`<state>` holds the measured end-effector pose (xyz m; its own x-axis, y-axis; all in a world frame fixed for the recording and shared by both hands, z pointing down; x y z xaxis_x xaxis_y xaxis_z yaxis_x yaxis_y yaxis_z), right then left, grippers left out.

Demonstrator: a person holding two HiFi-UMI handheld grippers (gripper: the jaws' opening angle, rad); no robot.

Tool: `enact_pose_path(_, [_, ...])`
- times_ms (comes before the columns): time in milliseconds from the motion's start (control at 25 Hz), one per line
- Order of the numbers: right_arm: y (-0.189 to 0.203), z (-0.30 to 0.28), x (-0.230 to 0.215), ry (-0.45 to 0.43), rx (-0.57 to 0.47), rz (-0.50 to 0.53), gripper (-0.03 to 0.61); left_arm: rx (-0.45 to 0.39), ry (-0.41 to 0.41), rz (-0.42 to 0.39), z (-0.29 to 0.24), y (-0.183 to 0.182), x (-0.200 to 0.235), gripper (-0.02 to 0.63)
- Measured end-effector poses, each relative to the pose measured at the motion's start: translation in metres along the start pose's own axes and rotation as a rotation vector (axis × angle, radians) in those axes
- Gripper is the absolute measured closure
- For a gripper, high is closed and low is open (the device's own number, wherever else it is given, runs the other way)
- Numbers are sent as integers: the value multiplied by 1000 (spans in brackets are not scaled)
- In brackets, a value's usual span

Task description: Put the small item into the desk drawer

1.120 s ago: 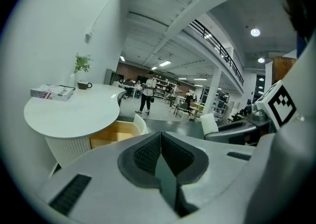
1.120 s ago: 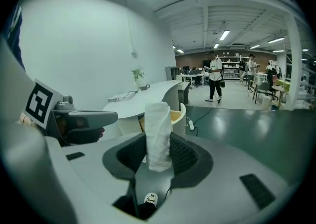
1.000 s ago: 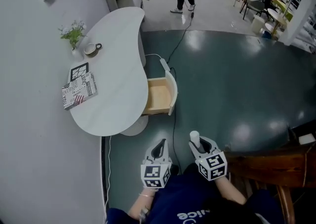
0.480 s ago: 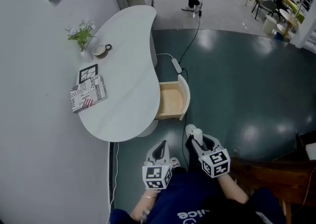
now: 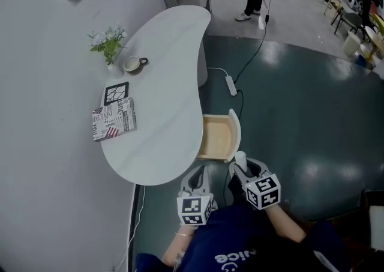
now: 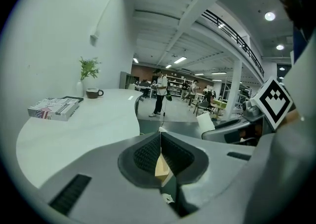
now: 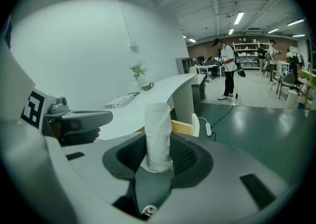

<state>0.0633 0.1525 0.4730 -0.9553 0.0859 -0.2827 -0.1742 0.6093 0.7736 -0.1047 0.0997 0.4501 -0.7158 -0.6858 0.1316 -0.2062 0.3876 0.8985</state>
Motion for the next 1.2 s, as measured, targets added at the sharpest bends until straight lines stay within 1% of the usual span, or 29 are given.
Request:
enact_pose_path(240, [-31, -21, -34, -71, 16, 13, 431, 9, -66, 14, -35, -18, -4, 607])
enact_pose_path(440, [-54, -41, -65, -126, 21, 27, 430, 22, -130, 36, -61, -26, -7, 607])
enact_pose_path(640, [-66, -63, -88, -221, 83, 33, 430, 12, -195, 67, -87, -32, -13, 607])
enact_pose_path(800, [-75, -79, -92, -249, 127, 61, 430, 20, -229, 81, -97, -37, -17, 607])
enact_pose_path(920, [-81, -94, -91, -260, 161, 58, 430, 37, -251, 90, -103, -36, -15, 607])
enact_pose_path(1200, [-86, -131, -80, -269, 252, 74, 430, 69, -270, 106, -114, -38, 6, 607])
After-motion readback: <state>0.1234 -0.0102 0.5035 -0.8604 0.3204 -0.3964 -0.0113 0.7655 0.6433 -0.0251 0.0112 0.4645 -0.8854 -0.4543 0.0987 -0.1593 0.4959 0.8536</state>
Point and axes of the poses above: the fingertips, and each gripper's own axes: z backward along the fingers, x to its left, y out of its underside, the point moved 6 cm from there along z, backward along the fingers, and after that the axes turned 2 degrees about -z, right-handed, at the moved point
